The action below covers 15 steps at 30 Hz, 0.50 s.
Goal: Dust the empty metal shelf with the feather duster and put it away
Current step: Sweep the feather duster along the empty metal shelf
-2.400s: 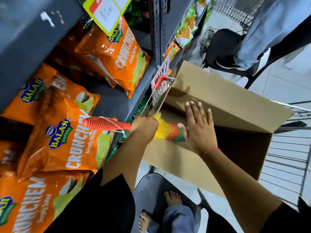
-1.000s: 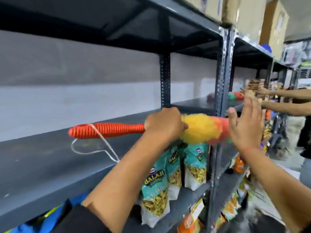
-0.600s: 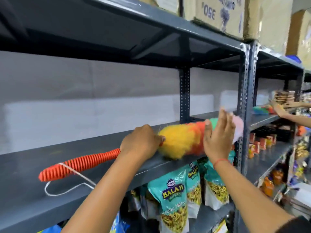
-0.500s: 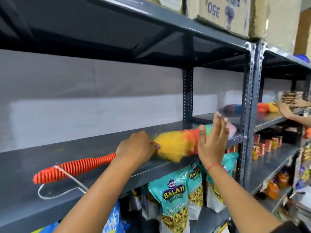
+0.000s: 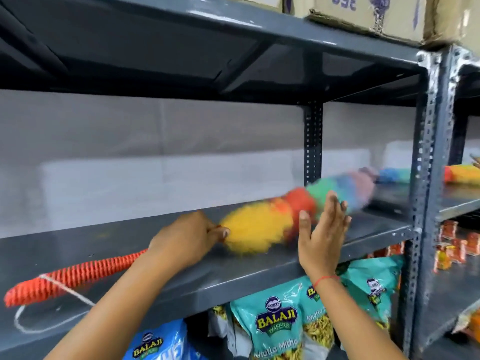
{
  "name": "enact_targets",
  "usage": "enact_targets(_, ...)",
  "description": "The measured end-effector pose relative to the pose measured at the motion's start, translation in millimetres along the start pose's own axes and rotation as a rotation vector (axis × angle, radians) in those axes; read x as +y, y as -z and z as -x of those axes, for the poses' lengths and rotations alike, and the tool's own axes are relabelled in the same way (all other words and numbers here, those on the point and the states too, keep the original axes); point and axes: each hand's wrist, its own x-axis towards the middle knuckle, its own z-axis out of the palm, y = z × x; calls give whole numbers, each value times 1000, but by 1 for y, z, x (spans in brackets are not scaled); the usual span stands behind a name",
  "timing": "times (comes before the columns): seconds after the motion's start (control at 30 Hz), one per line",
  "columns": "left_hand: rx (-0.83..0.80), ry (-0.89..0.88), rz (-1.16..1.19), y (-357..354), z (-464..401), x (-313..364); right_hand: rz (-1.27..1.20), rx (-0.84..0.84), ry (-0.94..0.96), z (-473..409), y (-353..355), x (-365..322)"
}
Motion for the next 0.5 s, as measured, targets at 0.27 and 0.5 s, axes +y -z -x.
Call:
enact_targets(0.27, 229, 156, -120, 16, -3, -13, -63, 8, -6, 1, 2, 0)
enact_targets(0.5, 42, 38, -12, 45, 46, -53, -69, 39, -2, 1, 4, -1)
